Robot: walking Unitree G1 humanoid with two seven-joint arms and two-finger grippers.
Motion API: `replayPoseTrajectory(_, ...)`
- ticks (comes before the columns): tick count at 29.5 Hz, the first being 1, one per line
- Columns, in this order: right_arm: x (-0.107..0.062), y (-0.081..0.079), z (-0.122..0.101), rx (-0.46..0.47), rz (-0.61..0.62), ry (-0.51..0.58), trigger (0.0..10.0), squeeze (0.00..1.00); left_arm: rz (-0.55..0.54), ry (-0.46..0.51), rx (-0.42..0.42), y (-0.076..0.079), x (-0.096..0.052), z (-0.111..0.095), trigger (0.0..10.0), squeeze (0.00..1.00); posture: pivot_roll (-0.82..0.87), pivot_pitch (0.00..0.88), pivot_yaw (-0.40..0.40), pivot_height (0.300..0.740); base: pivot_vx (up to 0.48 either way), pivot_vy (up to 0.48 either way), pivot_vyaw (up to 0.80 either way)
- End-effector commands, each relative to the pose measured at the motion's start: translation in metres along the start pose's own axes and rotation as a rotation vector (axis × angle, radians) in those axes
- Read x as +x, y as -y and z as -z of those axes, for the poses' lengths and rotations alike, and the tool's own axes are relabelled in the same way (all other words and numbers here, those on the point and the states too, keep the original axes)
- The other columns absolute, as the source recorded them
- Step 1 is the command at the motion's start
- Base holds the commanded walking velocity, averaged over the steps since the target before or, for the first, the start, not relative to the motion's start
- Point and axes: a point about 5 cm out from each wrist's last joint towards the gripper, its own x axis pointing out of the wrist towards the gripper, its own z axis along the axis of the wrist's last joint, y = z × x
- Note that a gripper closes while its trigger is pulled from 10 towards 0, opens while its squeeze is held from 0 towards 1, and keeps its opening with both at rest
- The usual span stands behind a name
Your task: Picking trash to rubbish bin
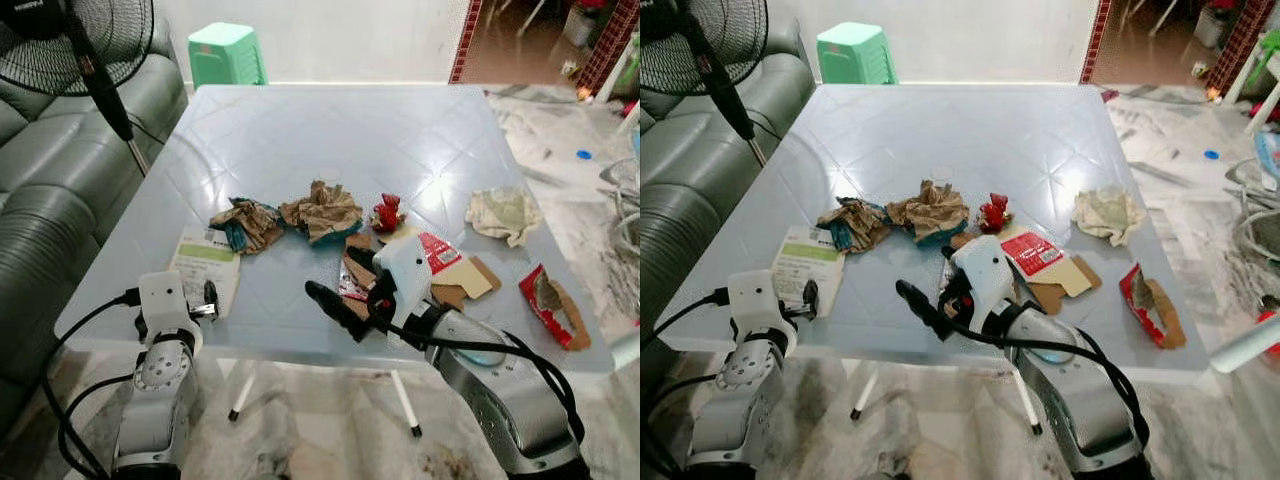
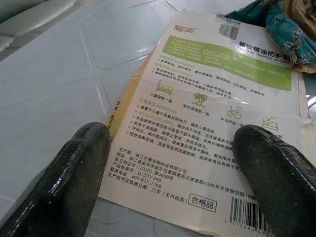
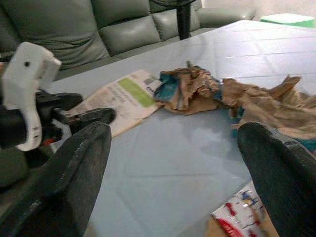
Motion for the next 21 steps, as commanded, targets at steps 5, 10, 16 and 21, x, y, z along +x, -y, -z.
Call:
replayPoseTrajectory(5, -0.0002, -0.0037, -0.0028, 0.004, -0.024, 0.007, 10.0, 0.0, 0.011, -0.067, 0.009, 0.0034, -0.0042, 0.0121, 10.0, 0.0, -0.06, 0.077, 0.008, 0.74, 0.0, 0.0, 0.0)
replayPoseTrajectory(10, -0.0006, -0.0038, -0.0033, 0.004, -0.025, 0.007, 10.0, 0.0, 0.011, -0.067, 0.009, 0.0039, -0.0045, 0.0113, 10.0, 0.0, -0.06, 0.078, 0.008, 0.74, 0.0, 0.0, 0.0)
replayPoseTrajectory(16, -0.0005, -0.0038, -0.0032, 0.006, -0.026, 0.007, 10.0, 0.0, 0.012, -0.07, 0.01, 0.0032, -0.0036, 0.0124, 10.0, 0.0, -0.06, 0.078, 0.008, 0.74, 0.0, 0.0, 0.0)
replayPoseTrajectory(21, -0.0006, -0.004, -0.0031, 0.007, -0.028, 0.007, 10.0, 0.0, 0.011, -0.07, 0.01, 0.0044, -0.005, 0.011, 10.0, 0.0, -0.06, 0.078, 0.008, 0.74, 0.0, 0.0, 0.0)
